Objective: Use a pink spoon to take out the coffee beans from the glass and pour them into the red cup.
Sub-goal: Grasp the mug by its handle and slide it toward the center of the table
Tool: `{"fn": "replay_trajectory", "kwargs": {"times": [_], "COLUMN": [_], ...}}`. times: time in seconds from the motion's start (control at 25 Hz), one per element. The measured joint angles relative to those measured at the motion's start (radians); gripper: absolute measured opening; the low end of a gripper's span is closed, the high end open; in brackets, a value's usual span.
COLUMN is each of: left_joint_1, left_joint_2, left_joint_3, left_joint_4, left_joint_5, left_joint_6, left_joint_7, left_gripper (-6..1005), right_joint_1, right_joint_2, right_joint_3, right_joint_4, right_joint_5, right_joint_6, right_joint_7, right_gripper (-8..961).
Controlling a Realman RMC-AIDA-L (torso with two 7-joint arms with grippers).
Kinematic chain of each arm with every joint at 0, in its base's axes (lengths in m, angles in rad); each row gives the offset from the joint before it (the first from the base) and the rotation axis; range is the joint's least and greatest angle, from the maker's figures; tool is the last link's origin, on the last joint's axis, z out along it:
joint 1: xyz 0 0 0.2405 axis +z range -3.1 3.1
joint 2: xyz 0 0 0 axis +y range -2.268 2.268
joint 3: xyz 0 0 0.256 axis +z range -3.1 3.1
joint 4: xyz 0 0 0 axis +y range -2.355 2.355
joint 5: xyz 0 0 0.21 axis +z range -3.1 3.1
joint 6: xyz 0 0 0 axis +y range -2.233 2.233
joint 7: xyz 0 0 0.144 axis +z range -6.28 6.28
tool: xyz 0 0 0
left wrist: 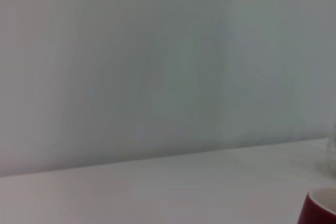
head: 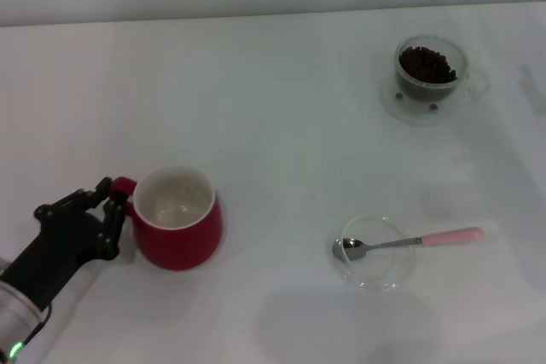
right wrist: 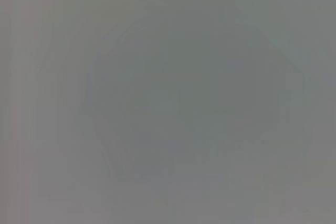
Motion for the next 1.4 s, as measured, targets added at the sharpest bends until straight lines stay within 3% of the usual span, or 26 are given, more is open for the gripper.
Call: {"fn": "replay_trajectory", "kwargs": {"times": [0.84,1.4], "left_joint_1": [-0.174,-0.205], "left_joint_2": [0.001,0.001], "left_joint_3": [0.001,-0.01], "left_joint_4": [-0.064,-0.088], "left_joint_5": [0.15,0.167], "left_joint_6": [0.099,0.16], "left_joint_7": [-0.01,-0.003], "left_gripper": [153,152], "right_joint_1": [0.007,-0.001], "right_joint_2": [0.002,0.001], "right_joint_3": [0.0,0.012], "right_joint_4": [0.007,0.001], "right_joint_5": [-0.001,0.0], "right_joint_6": [0.003,-0.001], "right_joint_7": [-0.005,-0.006], "right_gripper": [868,869]}}
